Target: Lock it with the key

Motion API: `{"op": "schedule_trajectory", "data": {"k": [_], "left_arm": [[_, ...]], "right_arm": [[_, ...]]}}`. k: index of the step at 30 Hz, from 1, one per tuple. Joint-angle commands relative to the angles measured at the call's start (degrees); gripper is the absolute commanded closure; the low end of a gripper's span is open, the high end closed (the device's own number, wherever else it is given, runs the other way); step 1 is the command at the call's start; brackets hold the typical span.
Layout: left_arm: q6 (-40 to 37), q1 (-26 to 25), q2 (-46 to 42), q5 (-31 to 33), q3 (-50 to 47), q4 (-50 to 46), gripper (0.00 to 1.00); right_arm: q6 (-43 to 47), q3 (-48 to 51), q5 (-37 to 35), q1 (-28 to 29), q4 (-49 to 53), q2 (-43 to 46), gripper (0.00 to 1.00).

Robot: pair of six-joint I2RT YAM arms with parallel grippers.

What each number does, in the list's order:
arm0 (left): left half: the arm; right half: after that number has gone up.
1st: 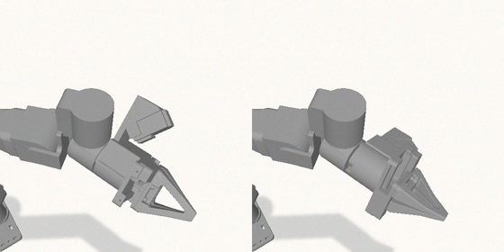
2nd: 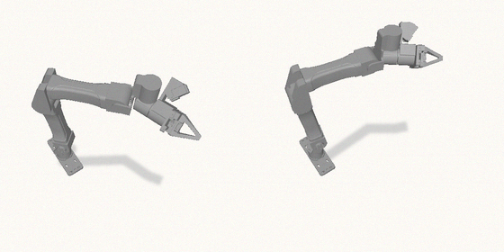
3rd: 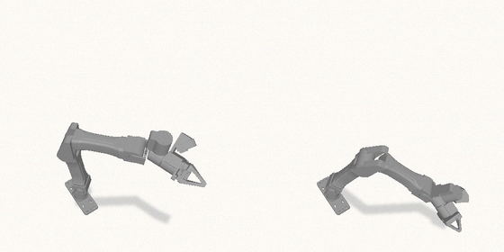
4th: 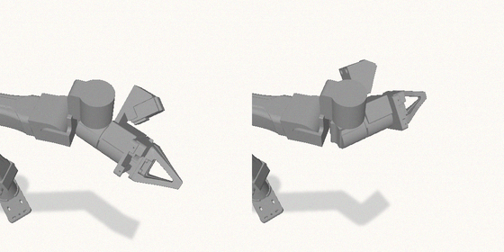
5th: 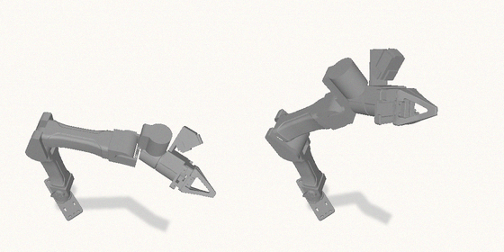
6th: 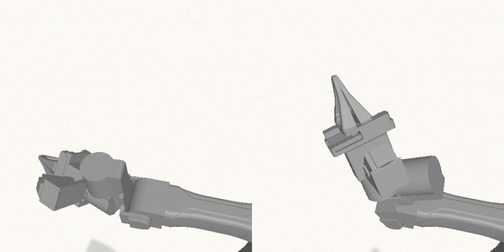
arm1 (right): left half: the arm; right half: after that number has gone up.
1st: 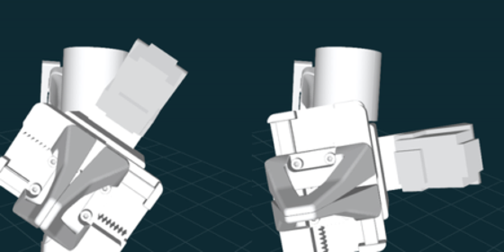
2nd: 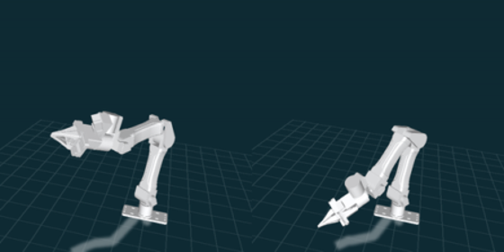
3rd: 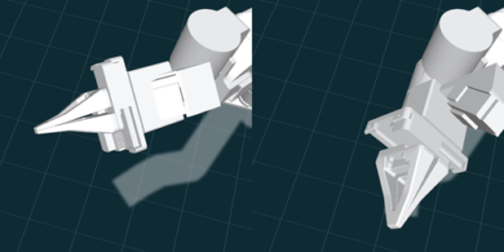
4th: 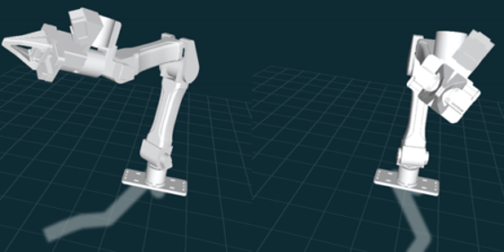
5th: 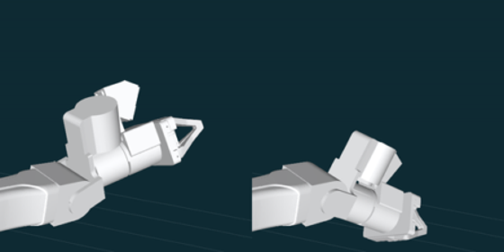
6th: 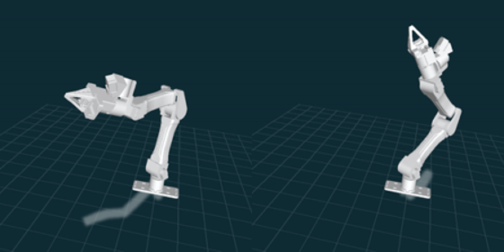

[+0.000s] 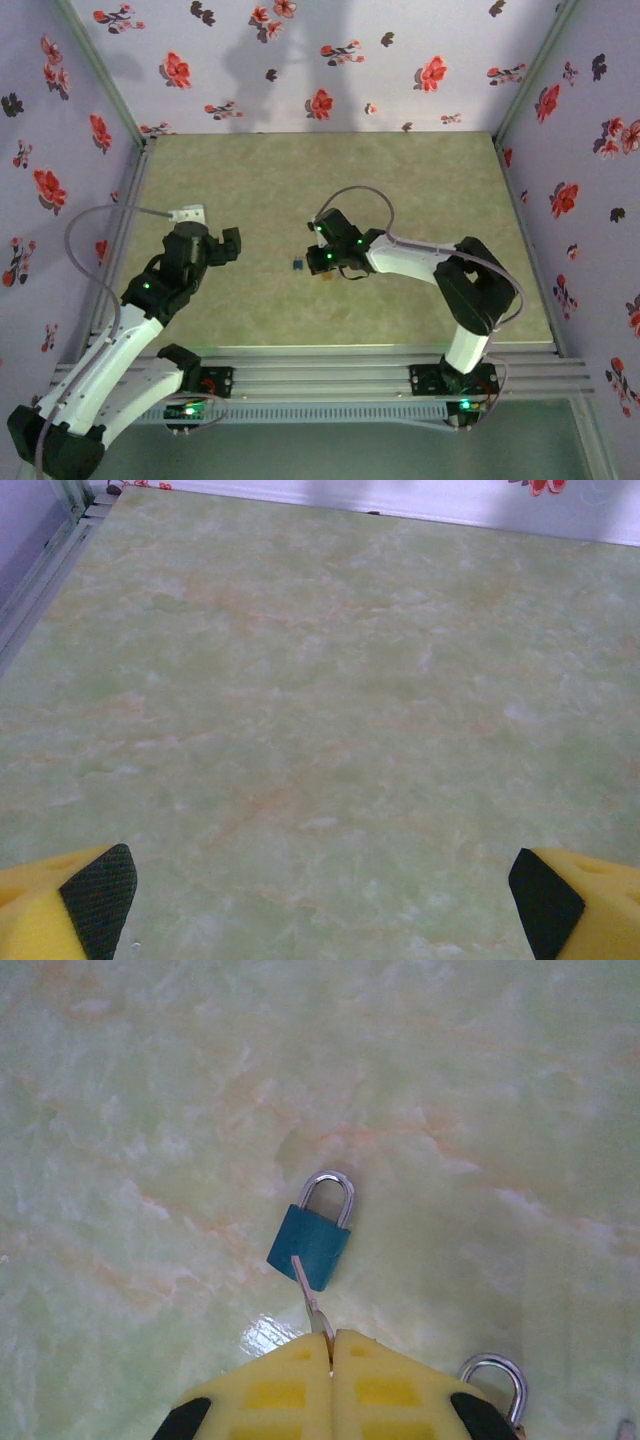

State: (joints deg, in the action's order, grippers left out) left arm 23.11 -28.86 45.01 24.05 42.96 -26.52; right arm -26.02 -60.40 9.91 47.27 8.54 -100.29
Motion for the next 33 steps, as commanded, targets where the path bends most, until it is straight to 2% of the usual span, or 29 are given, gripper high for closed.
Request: {"op": "schedule_trajectory", "data": {"k": [1, 12, 33], "left_arm": [[-1.4, 0.4, -0.4, 1.9, -0.7, 1.6, 0.0], [-1.4, 0.5, -0.4, 1.8, -0.7, 1.6, 0.0], [-1.2, 0.5, -0.3, 1.8, -0.8, 1.3, 0.0]], "right_arm": [[-1.1, -1.8, 0.7, 0.4, 0.7, -1.2, 1.0], [-2.7, -3.6, 1.7, 0.4, -0.1, -4.6, 1.0], [-2.6, -6.1, -1.3, 0.4, 3.7, -7.2, 1.0]]}}
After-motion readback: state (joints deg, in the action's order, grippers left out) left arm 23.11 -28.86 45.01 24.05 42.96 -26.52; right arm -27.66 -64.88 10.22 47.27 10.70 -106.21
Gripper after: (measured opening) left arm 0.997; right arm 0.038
